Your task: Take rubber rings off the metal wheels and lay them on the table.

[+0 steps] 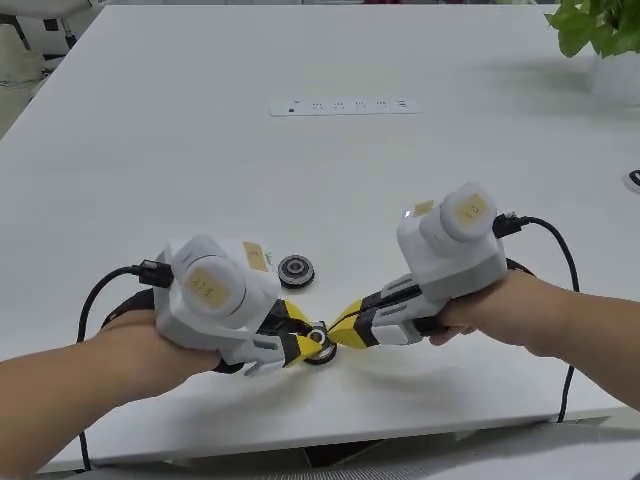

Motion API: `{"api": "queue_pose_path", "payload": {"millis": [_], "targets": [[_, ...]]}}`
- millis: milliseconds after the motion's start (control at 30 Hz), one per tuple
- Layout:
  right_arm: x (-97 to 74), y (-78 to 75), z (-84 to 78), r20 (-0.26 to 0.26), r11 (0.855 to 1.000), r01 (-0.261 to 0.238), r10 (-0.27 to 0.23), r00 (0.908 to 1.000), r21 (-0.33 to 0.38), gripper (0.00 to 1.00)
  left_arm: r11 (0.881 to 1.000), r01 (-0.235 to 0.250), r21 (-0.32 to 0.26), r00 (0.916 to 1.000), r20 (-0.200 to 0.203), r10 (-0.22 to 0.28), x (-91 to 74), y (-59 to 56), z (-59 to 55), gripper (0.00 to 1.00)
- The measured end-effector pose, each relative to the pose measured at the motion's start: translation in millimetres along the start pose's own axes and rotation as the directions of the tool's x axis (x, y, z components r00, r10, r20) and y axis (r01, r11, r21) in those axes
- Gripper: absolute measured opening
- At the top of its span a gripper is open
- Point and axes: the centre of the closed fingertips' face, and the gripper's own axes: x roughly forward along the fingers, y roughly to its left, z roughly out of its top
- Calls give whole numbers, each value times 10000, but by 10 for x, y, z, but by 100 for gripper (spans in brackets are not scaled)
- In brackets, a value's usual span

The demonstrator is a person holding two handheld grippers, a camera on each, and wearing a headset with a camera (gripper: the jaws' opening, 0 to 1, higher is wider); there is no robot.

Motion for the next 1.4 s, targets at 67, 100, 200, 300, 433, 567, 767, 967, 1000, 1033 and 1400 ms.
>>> {"api": "queue_pose_path", "payload": {"millis": [67, 100, 200, 300, 433, 567, 767, 967, 1000, 1033, 1400], "targets": [[4, 10, 2, 23, 10000, -39, 39, 10000, 10, 0, 10000, 4, 3, 10000, -1, -4, 0, -2, 1, 13], [5, 17, 10, 47, 10000, -61, 61, 10000, -22, 0, 10000, 2, 4, 10000, -5, -2, 0, -2, 2, 13], [6, 37, 41, 160, 9999, -155, 156, 9998, -28, 0, 10000, -4, 16, 10000, -10, 4, 0, -3, 4, 13], [3, 36, 38, 152, 9999, -151, 152, 9998, -37, 0, 10000, -11, 22, 10000, -7, 11, 0, -5, 6, 13], [-15, 86, 110, 489, 9992, -404, 399, 9980, 78, 0, 10000, -14, 18, 10000, 1, 14, 1, -3, 6, 13], [-1, 64, 107, 481, 9995, -305, 304, 9984, 21, 0, 10000, -22, 11, 10000, 11, 22, 3, -1, 7, 13], [-16, -28, 49, 410, 9997, -52, 42, 9992, 233, 0, 10000, -16, 54, 10000, 23, 16, 6, -2, 5, 13], [-12, -50, 5, 279, 9998, 70, -76, 9996, 196, 0, 9999, 5, 127, 10000, 51, -6, 3, -4, 7, 14], [-12, -50, 5, 278, 9998, 71, -77, 9996, 193, 0, 9999, 9, 136, 10000, 41, -10, 2, -5, 8, 14], [-12, -49, 8, 294, 9998, 63, -69, 9995, 210, 0, 9998, 18, 198, 10000, 32, -19, 0, -8, 11, 14], [-27, -66, 15, 395, 9994, 120, -133, 9991, 323, 0, 10000, 83, 32, 9994, 344, -84, -92, 12, 95, 16]]}}
